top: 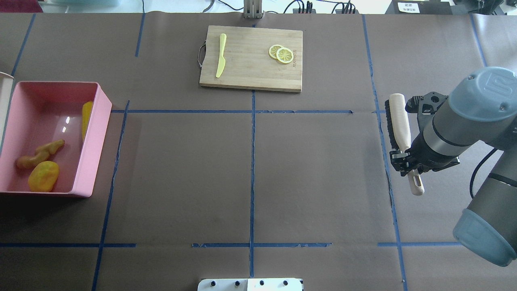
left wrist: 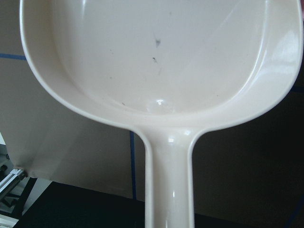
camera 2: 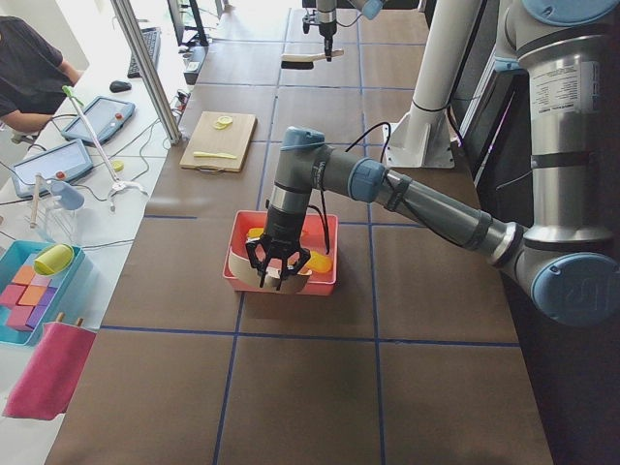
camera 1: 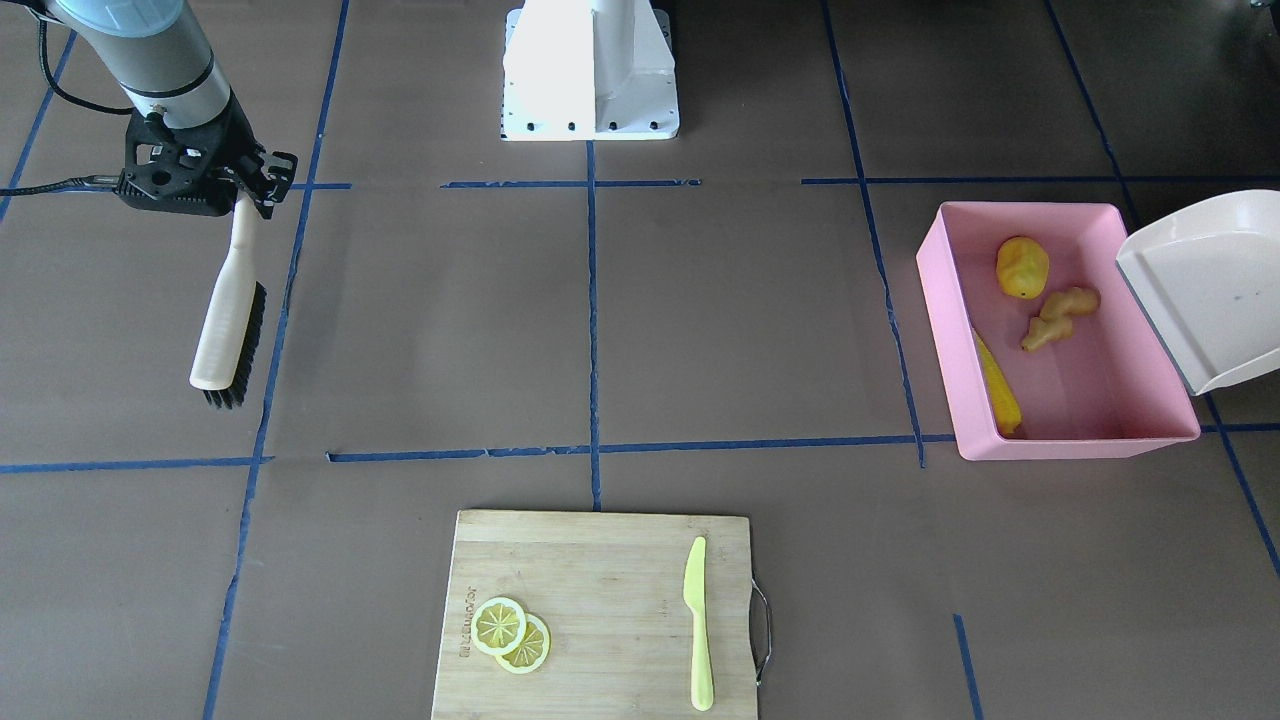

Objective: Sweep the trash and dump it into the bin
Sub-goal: 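Tilt the dustpan with the left gripper to dump the items into the pink bin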

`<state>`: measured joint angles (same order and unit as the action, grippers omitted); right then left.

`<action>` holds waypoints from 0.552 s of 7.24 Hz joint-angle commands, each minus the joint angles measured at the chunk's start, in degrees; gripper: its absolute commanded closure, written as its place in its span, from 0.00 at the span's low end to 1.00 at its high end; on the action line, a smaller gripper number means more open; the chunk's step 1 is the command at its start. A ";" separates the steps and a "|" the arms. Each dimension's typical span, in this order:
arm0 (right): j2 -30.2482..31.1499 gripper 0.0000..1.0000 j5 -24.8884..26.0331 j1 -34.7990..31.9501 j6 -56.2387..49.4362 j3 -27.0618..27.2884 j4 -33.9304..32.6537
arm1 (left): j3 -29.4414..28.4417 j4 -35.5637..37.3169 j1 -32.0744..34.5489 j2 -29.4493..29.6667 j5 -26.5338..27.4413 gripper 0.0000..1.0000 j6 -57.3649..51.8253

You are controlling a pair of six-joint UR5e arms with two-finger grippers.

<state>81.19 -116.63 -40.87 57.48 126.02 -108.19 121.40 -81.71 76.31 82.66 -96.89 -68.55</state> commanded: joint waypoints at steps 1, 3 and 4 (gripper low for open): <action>0.02 0.96 0.00 0.00 0.00 0.01 0.00 | -0.72 0.41 -0.20 1.80 -7.80 0.97 0.50; -0.32 0.95 0.00 0.09 0.00 0.10 0.00 | -0.12 0.59 -0.20 3.30 -17.83 1.00 9.71; -0.33 0.95 0.00 0.17 0.00 0.10 0.00 | 0.93 0.59 -0.29 5.22 -23.72 1.00 17.49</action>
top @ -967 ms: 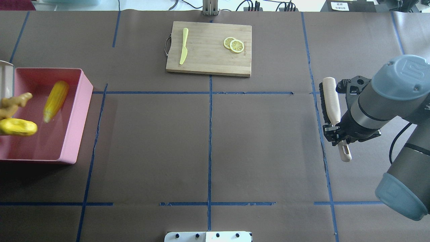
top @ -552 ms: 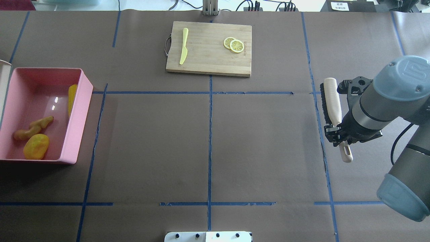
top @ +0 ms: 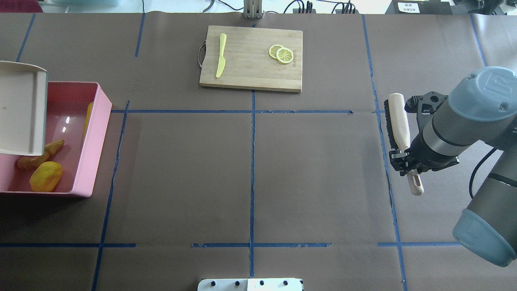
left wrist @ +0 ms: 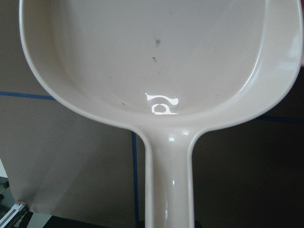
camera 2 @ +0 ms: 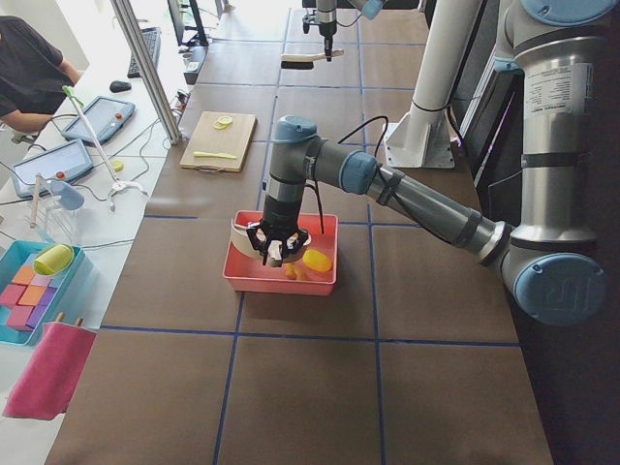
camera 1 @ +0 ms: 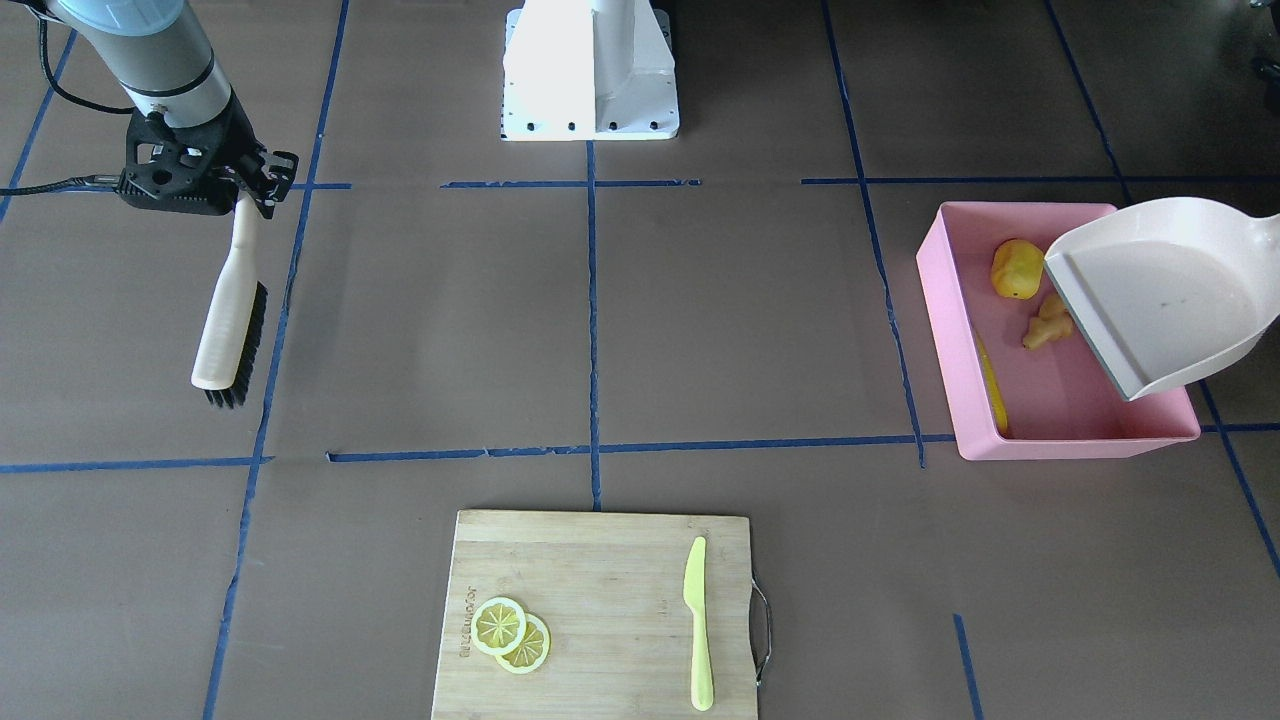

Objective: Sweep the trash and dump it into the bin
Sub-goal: 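Lower the empty dustpan back onto the table with the left gripper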

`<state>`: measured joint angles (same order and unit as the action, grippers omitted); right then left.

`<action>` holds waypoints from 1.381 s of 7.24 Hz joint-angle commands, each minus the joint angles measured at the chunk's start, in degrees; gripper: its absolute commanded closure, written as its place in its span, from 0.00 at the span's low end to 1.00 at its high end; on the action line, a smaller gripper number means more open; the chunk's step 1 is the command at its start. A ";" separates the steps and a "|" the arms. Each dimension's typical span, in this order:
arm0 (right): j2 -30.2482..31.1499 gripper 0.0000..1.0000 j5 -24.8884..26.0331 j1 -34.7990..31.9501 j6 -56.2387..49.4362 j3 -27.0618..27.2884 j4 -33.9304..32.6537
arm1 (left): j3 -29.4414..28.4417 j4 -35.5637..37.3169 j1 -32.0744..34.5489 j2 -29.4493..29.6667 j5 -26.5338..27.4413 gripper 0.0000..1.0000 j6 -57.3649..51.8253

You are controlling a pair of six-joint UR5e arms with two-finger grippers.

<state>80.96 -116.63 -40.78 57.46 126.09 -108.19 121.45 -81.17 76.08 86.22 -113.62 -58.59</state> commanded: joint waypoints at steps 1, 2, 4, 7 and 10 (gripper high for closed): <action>-0.27 0.95 0.00 0.09 0.02 0.03 0.00 | 0.80 3.44 -0.58 6.98 -7.57 0.99 12.05; -0.27 0.95 0.00 0.09 0.02 0.03 0.00 | 0.89 11.57 -4.76 14.17 -10.71 0.99 16.45; -0.36 0.95 0.00 0.00 0.02 0.03 0.00 | 1.24 14.73 -15.81 21.26 -10.31 0.94 17.55; 1.83 0.95 -0.09 0.00 -0.68 2.05 0.00 | -2.25 14.38 -30.18 24.17 -7.41 1.00 17.72; 12.42 0.95 -0.70 0.00 -2.53 2.41 12.41 | -6.57 7.02 -34.67 25.05 -7.23 1.00 22.37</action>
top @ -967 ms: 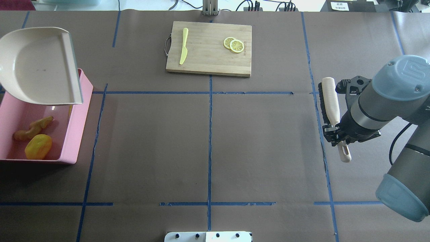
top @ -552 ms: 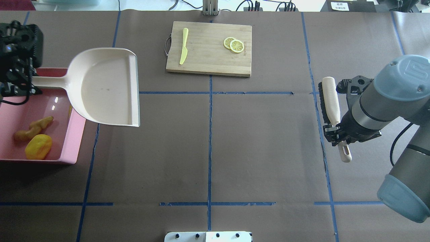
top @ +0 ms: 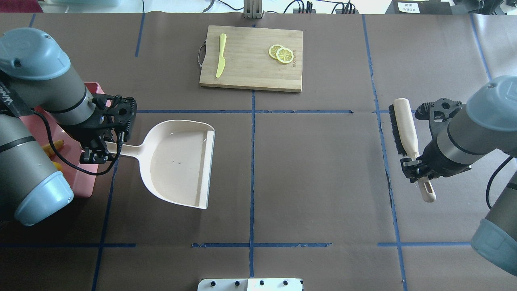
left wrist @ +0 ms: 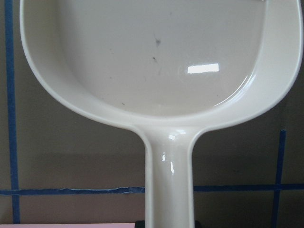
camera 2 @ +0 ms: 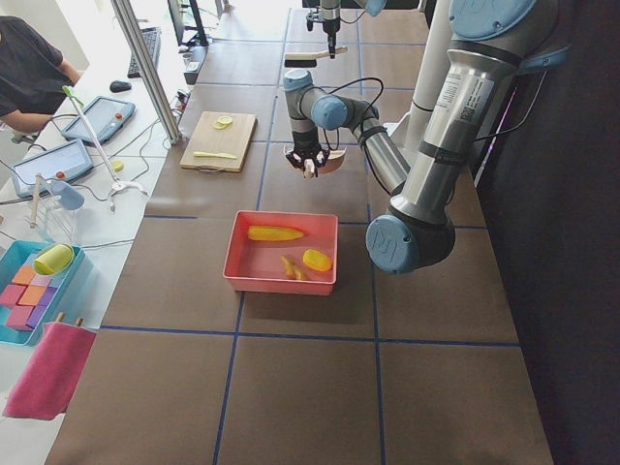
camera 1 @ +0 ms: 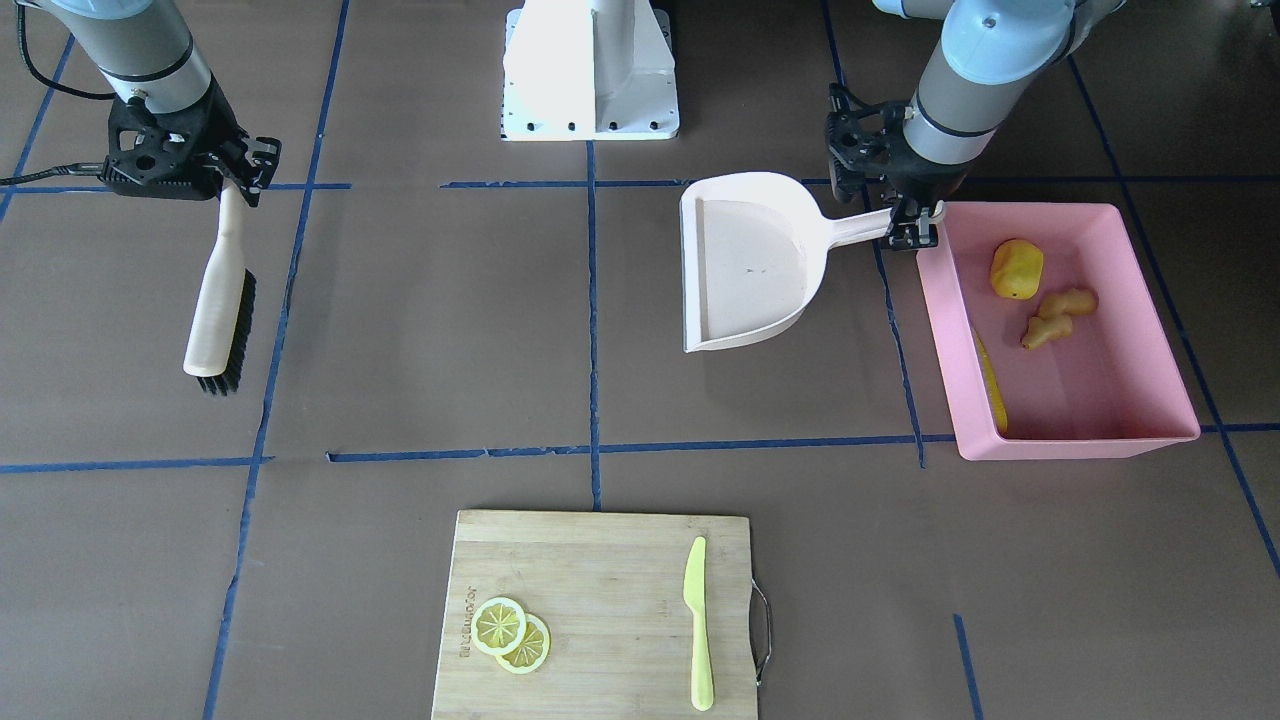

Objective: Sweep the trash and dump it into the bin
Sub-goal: 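Lower the empty dustpan back onto the table with the left gripper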

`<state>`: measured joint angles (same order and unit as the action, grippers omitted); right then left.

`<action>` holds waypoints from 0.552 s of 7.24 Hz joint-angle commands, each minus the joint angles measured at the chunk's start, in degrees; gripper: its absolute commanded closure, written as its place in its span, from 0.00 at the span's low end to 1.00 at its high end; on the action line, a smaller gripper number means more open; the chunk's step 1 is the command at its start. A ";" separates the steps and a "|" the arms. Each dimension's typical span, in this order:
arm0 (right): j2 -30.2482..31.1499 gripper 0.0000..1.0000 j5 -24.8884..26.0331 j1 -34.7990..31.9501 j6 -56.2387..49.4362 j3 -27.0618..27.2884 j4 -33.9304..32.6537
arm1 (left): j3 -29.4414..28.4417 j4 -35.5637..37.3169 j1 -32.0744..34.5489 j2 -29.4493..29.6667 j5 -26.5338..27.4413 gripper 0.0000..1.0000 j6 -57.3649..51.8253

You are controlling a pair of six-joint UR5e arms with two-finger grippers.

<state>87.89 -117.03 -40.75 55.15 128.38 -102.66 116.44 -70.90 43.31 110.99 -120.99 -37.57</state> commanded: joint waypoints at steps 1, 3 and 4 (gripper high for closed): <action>7.98 0.95 -0.39 -0.12 0.13 0.12 9.38 | -2.87 -4.58 -3.91 1.23 0.66 1.00 4.05; 8.36 0.95 -0.30 -0.12 0.31 0.03 9.41 | -3.94 -7.57 -7.17 1.77 5.40 0.99 7.41; 8.35 0.95 -0.39 -0.03 0.48 0.03 9.41 | -4.20 -7.76 -7.71 1.77 5.76 0.99 9.34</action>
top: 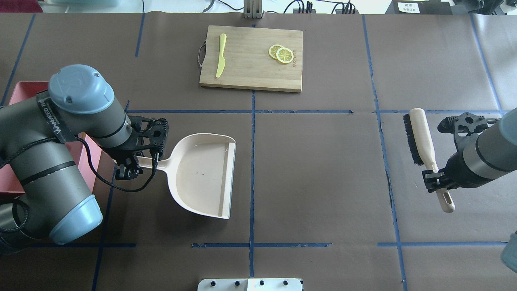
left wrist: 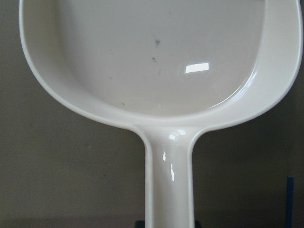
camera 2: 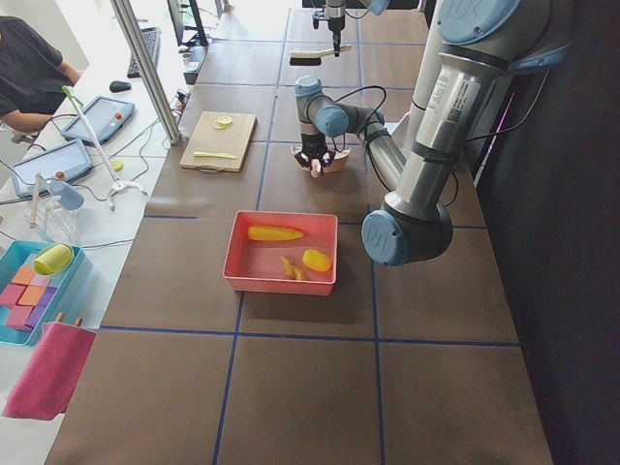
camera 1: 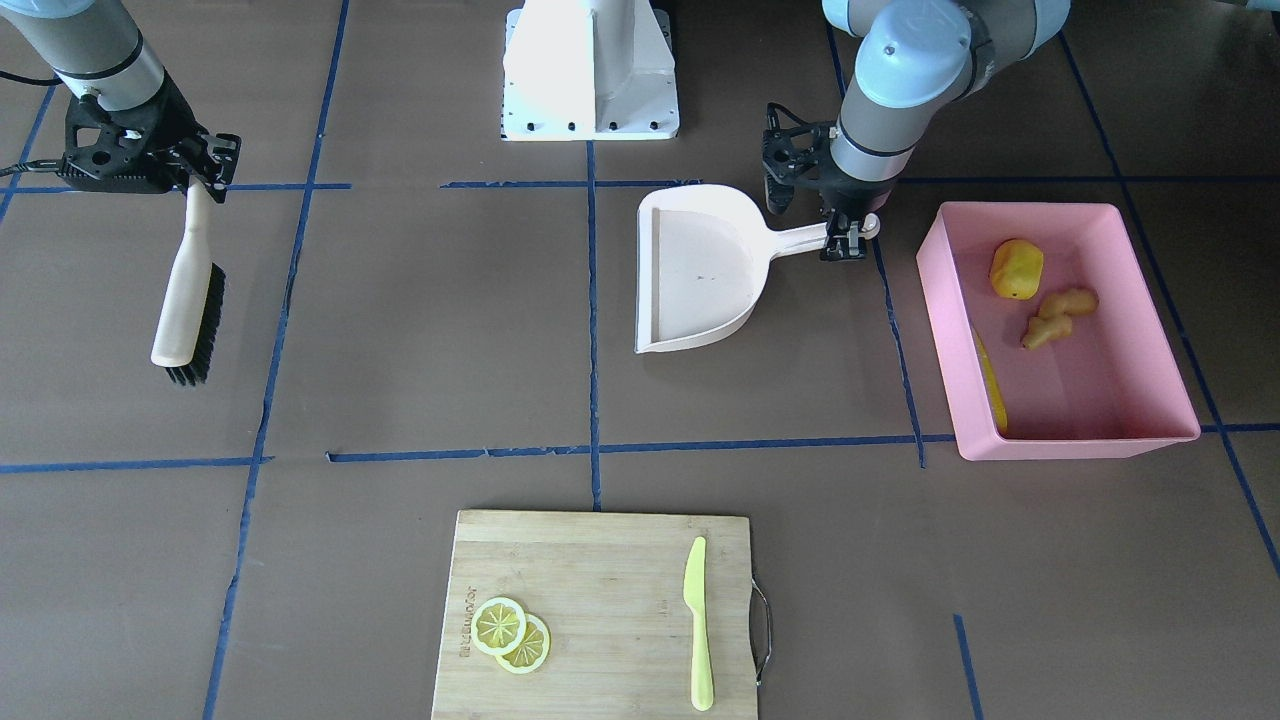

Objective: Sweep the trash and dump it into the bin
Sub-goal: 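Lower the empty dustpan back onto the table with the left gripper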

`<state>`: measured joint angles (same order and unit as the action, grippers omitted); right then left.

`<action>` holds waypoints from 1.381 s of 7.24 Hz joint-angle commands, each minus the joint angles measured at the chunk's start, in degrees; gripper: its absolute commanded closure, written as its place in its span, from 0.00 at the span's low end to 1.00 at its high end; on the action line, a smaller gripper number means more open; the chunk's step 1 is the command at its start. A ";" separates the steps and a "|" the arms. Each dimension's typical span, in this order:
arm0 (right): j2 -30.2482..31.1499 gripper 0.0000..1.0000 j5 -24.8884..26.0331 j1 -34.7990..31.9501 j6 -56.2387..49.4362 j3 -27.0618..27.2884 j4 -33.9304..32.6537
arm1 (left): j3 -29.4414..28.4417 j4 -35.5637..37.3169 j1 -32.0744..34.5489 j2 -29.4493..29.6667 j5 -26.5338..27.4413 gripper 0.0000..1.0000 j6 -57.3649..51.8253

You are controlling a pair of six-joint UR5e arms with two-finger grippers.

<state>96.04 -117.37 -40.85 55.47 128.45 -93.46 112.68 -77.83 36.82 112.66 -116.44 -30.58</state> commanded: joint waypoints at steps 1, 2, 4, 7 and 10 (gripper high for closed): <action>0.20 0.95 -0.05 0.07 0.17 -0.13 0.21 | -0.70 -0.83 -1.31 0.10 1.30 0.99 2.89; 0.20 0.95 -0.05 0.07 0.17 -0.21 0.21 | -1.57 -1.10 -1.49 0.45 1.30 1.00 3.59; 0.12 0.95 -0.05 0.07 0.26 -0.22 0.21 | -5.25 -7.54 -2.01 0.89 1.30 1.00 3.78; 0.03 0.95 -0.14 0.15 0.43 -0.30 0.21 | -8.08 -11.82 -2.37 1.50 1.30 1.00 -0.86; -0.32 0.95 -0.66 0.15 0.78 -0.30 0.21 | -7.03 -11.73 -2.28 1.42 5.51 1.00 0.61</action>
<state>95.83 -117.79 -40.70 56.14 128.21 -93.25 105.52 -89.55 34.48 114.10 -112.59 -30.05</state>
